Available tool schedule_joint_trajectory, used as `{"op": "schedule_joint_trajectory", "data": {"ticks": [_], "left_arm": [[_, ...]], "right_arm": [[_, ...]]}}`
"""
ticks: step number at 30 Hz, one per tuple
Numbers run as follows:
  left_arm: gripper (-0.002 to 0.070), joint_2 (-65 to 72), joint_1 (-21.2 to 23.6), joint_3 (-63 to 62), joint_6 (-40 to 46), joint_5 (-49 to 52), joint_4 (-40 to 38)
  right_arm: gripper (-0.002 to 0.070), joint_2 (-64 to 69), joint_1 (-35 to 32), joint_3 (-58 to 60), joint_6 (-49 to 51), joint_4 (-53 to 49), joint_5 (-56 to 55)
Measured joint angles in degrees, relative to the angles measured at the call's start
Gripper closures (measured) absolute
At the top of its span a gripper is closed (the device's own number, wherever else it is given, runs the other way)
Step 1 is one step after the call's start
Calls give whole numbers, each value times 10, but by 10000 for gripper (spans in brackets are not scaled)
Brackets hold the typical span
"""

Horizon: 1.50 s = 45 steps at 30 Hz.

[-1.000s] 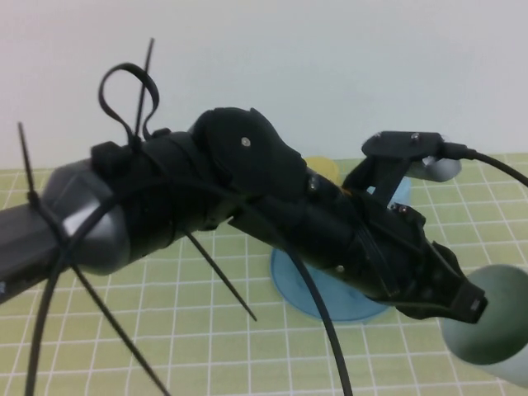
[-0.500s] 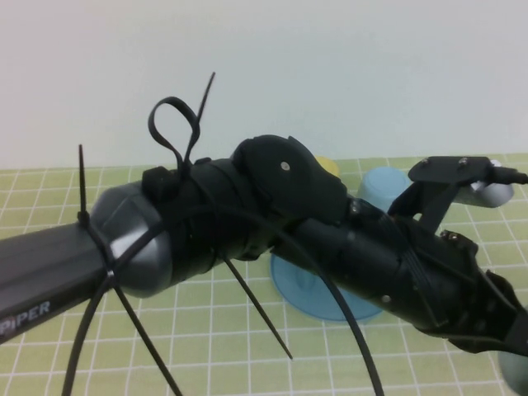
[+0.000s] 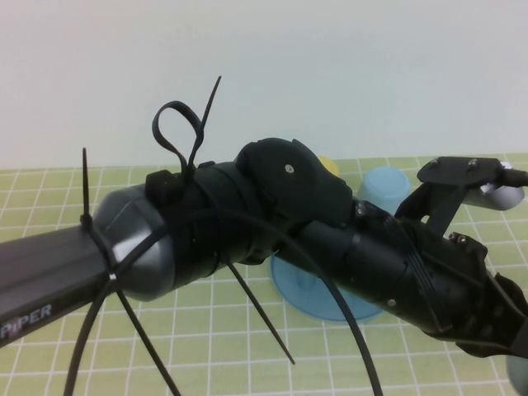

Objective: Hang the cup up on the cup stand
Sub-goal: Adjust the cup with two arms

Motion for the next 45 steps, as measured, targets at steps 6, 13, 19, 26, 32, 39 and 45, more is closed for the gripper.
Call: {"op": "schedule_joint_trajectory", "data": {"ticks": [6,13,19,26,32,39,45], "left_arm": [[675,0,0,0,4,-2,-1],[653,0,1,0,6,3,0],[380,-1,35,-2,6,49,-5],[293,-1,75,-53,2,172,-21],[293,-2,35,-78,-11,171,-11],[293,-1,-35,-79,-36,106,60],[293,-1,-44,-79,-54,74,78]], "right_arm": [[83,9,0,0,-9,5,0],[115,9,0,0,-17,5,0],[118,9,0,0,-21,7,8],[118,9,0,0,-18,-4,14],[118,9,0,0,16,-46,9],[118,9,0,0,32,-55,0],[118,9,0,0,32,-56,-12]]}}
